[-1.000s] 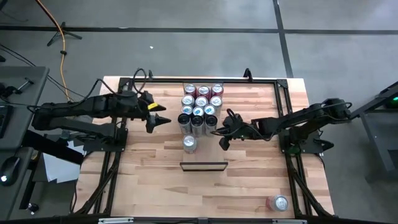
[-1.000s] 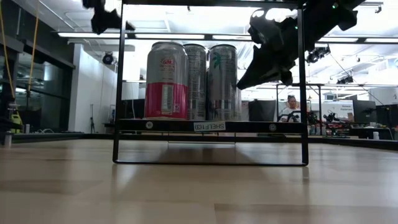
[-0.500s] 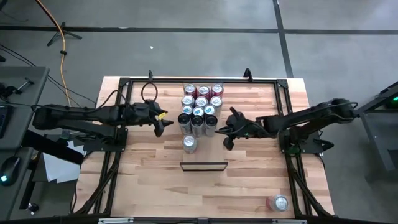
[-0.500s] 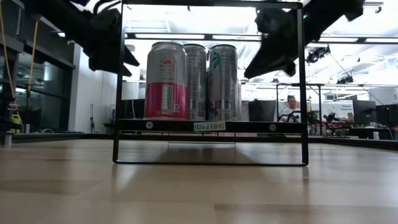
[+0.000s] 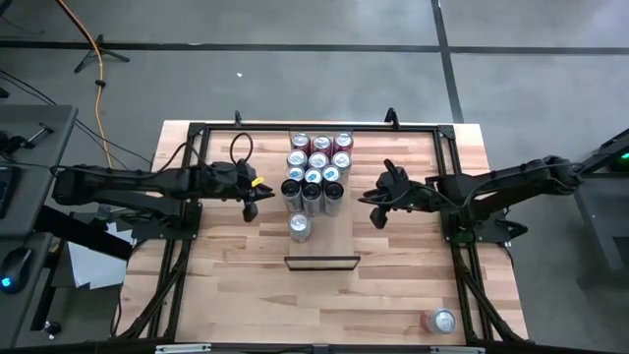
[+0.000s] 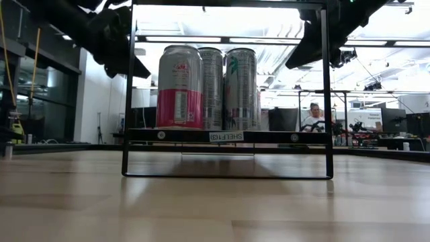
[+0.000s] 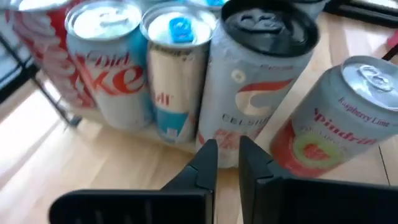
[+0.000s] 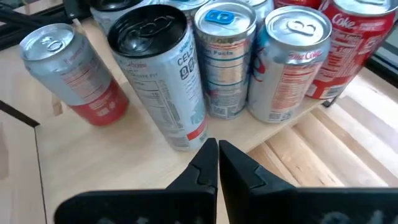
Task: Place canned beverage on shelf
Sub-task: Put the white pink soda can on the shelf aligned with the other white pink soda cans, then put the pink soda can on the shelf aligned with the other pink white soda can
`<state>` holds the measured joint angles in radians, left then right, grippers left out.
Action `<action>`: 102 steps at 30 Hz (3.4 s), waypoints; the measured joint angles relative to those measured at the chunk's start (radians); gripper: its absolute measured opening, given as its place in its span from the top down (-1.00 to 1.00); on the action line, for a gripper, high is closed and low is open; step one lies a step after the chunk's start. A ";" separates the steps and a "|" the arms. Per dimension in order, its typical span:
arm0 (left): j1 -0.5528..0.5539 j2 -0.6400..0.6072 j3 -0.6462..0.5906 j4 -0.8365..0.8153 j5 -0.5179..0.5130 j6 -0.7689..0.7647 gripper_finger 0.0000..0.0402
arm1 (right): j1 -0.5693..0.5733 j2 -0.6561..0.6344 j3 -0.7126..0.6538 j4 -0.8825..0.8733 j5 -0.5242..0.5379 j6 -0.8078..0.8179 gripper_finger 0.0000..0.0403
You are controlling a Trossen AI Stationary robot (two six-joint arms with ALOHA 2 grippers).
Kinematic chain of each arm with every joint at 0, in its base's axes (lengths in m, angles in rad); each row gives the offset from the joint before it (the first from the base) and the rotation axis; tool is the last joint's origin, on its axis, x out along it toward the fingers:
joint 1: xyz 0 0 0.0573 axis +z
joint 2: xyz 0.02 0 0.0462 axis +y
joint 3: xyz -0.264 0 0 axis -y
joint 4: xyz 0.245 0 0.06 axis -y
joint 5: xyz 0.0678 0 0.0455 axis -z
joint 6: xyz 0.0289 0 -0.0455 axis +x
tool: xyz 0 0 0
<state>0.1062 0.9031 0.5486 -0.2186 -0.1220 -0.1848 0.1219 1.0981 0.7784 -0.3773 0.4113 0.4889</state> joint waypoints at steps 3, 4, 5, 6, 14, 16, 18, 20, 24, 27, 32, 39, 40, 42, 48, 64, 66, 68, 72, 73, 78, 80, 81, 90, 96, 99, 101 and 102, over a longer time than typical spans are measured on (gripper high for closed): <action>0.000 0.004 -0.042 0.105 0.009 0.046 0.99 | 0.000 0.000 0.000 0.000 0.008 -0.003 1.00; 0.000 0.007 -0.054 0.139 0.009 0.054 0.99 | 0.000 0.000 0.000 0.000 0.008 -0.011 1.00; 0.000 0.014 -0.064 0.170 0.008 0.056 0.99 | 0.000 0.000 0.000 0.000 0.008 -0.011 1.00; 0.000 0.021 -0.071 0.183 0.008 0.056 1.00 | 0.000 0.000 0.000 0.000 0.008 -0.011 1.00; 0.000 0.101 -0.079 0.249 0.029 0.066 1.00 | 0.000 0.000 0.000 0.000 0.008 0.000 1.00; 0.001 0.129 -0.079 0.286 0.030 0.074 1.00 | 0.000 0.000 0.000 0.000 0.007 0.000 1.00; 0.001 0.158 -0.078 0.319 0.032 0.075 1.00 | 0.000 0.000 0.000 0.000 0.004 0.000 1.00; 0.001 0.186 -0.078 0.351 0.038 0.074 1.00 | 0.000 0.000 0.000 0.000 0.003 0.000 1.00; 0.001 0.224 -0.078 0.379 0.041 0.065 1.00 | 0.000 0.000 0.000 0.000 0.002 0.000 1.00; 0.001 0.233 -0.078 0.379 0.041 0.058 1.00 | 0.000 0.000 0.000 0.000 -0.003 0.000 1.00; 0.001 0.181 -0.078 0.319 0.071 0.050 1.00 | 0.000 0.000 0.000 -0.008 -0.050 0.006 1.00; -0.002 -0.035 -0.066 0.131 0.170 -0.038 1.00 | 0.000 -0.001 0.000 0.003 -0.123 0.052 1.00; -0.007 -0.068 -0.055 0.110 0.173 -0.051 1.00 | 0.000 -0.005 0.000 0.023 -0.140 0.047 1.00; -0.018 -0.126 -0.035 0.098 0.173 -0.065 1.00 | 0.000 -0.012 0.000 0.075 -0.154 0.032 1.00; -0.038 -0.216 -0.006 0.122 0.169 -0.065 1.00 | 0.000 -0.028 0.000 0.174 -0.153 -0.024 1.00; -0.038 -0.177 -0.004 0.108 0.164 -0.048 1.00 | -0.005 -0.027 0.128 0.148 -0.174 -0.053 0.86; -0.038 -0.175 -0.004 0.110 0.163 -0.048 1.00 | -0.004 -0.021 0.224 0.051 -0.181 -0.077 0.68; -0.038 -0.174 -0.004 0.109 0.163 -0.048 1.00 | -0.001 -0.006 0.327 -0.072 -0.182 -0.090 0.45; -0.038 -0.174 -0.004 0.109 0.163 -0.048 1.00 | 0.016 0.046 0.511 -0.337 -0.180 -0.047 -0.11; -0.038 -0.174 -0.004 0.109 0.163 -0.048 1.00 | 0.020 0.058 0.545 -0.385 -0.181 -0.030 -0.25; -0.038 -0.174 -0.004 0.109 0.163 -0.048 1.00 | 0.038 0.124 0.674 -0.592 -0.198 -0.010 -0.77; -0.038 -0.174 -0.004 0.109 0.163 -0.049 1.00 | 0.038 0.142 0.705 -0.638 -0.218 -0.029 -0.87; -0.038 -0.174 -0.004 0.109 0.163 -0.049 1.00 | 0.038 0.148 0.715 -0.653 -0.234 -0.031 -0.91; -0.037 -0.174 -0.004 0.110 0.159 -0.049 1.00 | 0.035 0.161 0.713 -0.712 -0.373 0.038 -0.94; -0.037 -0.174 -0.004 0.110 0.112 -0.048 1.00 | 0.119 0.169 0.713 -0.778 -0.639 0.367 -0.94; -0.037 -0.174 -0.004 0.110 0.088 -0.049 1.00 | 0.250 0.175 0.713 -0.861 -0.641 0.564 -0.94; -0.037 -0.174 -0.004 0.111 0.084 -0.063 1.00 | 0.344 0.190 0.713 -0.900 -0.632 0.696 -0.94; -0.037 -0.174 -0.004 0.110 0.084 -0.071 1.00 | 0.394 0.202 0.713 -0.919 -0.628 0.764 -0.94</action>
<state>0.0696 0.7294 0.5446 -0.1081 -0.0380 -0.2554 0.5161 1.2999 1.4910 -1.2962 -0.2170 1.2525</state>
